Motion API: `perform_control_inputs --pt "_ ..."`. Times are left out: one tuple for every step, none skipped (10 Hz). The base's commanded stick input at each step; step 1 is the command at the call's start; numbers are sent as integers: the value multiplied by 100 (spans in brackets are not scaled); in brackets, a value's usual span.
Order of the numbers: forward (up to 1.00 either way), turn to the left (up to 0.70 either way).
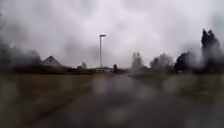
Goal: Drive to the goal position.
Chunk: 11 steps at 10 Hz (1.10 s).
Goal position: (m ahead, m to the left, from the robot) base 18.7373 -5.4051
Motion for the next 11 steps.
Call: perform_control_inputs --pt "100 0" --pt "100 0" --pt "100 0" --pt "100 0" --pt "100 0" --pt "100 0" --pt "100 0" --pt "100 0" --pt "100 0" --pt "100 0" --pt "100 0"
